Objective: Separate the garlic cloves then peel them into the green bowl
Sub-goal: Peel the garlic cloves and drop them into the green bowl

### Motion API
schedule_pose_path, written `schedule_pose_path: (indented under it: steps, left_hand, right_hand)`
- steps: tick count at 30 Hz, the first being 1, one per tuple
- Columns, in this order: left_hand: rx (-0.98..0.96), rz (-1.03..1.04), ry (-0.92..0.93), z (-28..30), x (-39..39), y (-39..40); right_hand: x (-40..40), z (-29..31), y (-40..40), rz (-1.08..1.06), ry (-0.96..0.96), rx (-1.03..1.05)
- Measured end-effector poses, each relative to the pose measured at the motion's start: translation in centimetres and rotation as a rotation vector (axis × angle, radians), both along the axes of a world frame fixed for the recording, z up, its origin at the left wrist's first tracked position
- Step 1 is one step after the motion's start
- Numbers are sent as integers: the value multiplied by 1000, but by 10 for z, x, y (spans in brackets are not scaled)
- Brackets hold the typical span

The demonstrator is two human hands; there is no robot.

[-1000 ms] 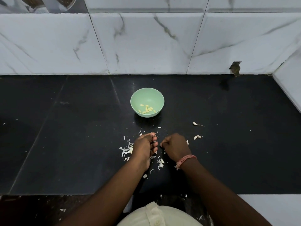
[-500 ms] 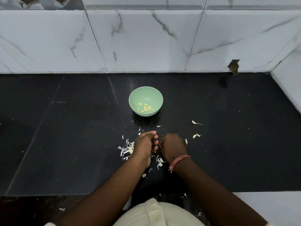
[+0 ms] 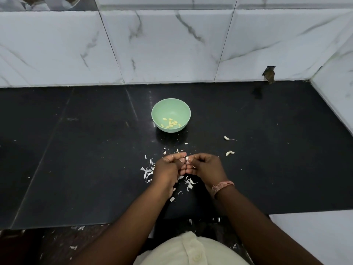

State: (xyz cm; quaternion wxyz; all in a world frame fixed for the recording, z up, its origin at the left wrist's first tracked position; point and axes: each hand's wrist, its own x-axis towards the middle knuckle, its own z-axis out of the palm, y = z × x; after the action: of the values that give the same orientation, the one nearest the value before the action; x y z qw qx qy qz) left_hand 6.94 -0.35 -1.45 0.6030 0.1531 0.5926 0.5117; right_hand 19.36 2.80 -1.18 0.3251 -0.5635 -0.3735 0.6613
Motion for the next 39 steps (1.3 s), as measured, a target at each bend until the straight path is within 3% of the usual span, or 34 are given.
schedule_pose_path:
  steps: [4, 8, 10, 15, 22, 27, 31, 39]
  left_hand:
    - [78, 20, 12, 6, -10, -5]
    - [141, 25, 59, 14, -24, -6]
    - [163, 2, 55, 17, -30, -8]
    - [185, 32, 6, 16, -39, -6]
    - [224, 58, -35, 13, -30, -2]
    - [261, 38, 94, 16, -21, 3]
    - [212, 72, 204, 7, -21, 7]
    - [166, 50, 201, 7, -18, 14]
  right_hand:
    - [-10, 7, -5, 46, -54, 97]
    - [-25, 13, -10, -86, -69, 175]
    - [-32, 11, -13, -130, -175, 278]
    - [-44, 13, -29, -75, -245, 449]
    - [-42, 21, -14, -145, -378, 463]
    - [-34, 25, -7, -70, -432, 511]
    - [-32, 19, -4, -6, -344, 442]
    - [-26, 25, 3, 30, -243, 354]
